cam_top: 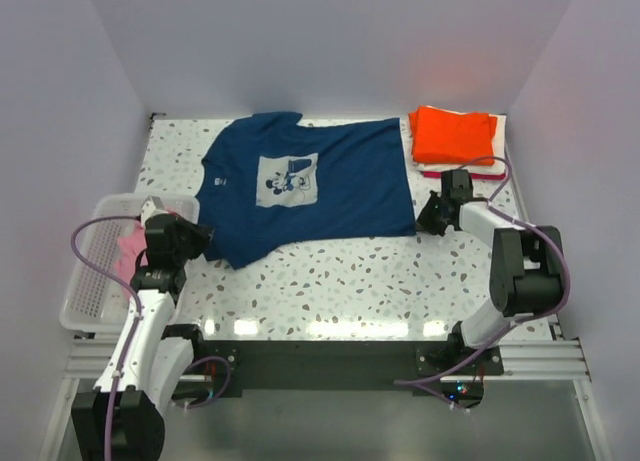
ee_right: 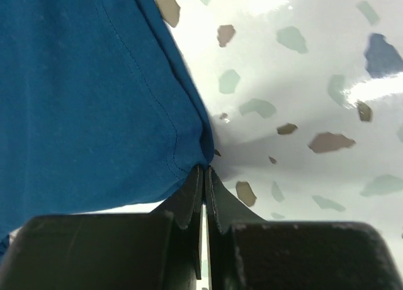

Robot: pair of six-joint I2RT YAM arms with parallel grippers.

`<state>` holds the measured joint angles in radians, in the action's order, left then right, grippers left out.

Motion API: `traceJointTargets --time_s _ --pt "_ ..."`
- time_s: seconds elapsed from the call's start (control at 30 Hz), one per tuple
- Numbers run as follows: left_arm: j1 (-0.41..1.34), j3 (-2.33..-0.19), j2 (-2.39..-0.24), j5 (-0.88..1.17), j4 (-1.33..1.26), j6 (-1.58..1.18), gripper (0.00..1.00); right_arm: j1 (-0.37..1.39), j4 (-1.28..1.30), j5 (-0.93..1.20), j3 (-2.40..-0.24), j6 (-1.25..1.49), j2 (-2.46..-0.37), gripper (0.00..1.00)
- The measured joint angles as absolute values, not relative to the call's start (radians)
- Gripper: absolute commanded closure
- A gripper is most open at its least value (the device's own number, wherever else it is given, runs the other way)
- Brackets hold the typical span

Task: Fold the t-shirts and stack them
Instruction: Flatten the tshirt out, then fold the tshirt

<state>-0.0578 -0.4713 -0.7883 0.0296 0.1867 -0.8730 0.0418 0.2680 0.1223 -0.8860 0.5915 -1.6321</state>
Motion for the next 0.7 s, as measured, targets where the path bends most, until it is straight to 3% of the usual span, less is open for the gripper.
traceJointTargets --time_s 0.4,0.7 --pt "-0.055 -0.366 -0.516 -0.068 0.513 -0.982 1.0 0.031 0.344 -0.034 -0.736 0.594 -1.377 1.0" --pt "-0.048 -0.368 -0.538 -0.015 0.524 -0.979 1.0 0.013 0.395 -0.061 -0.722 0.593 -1.304 1.0"
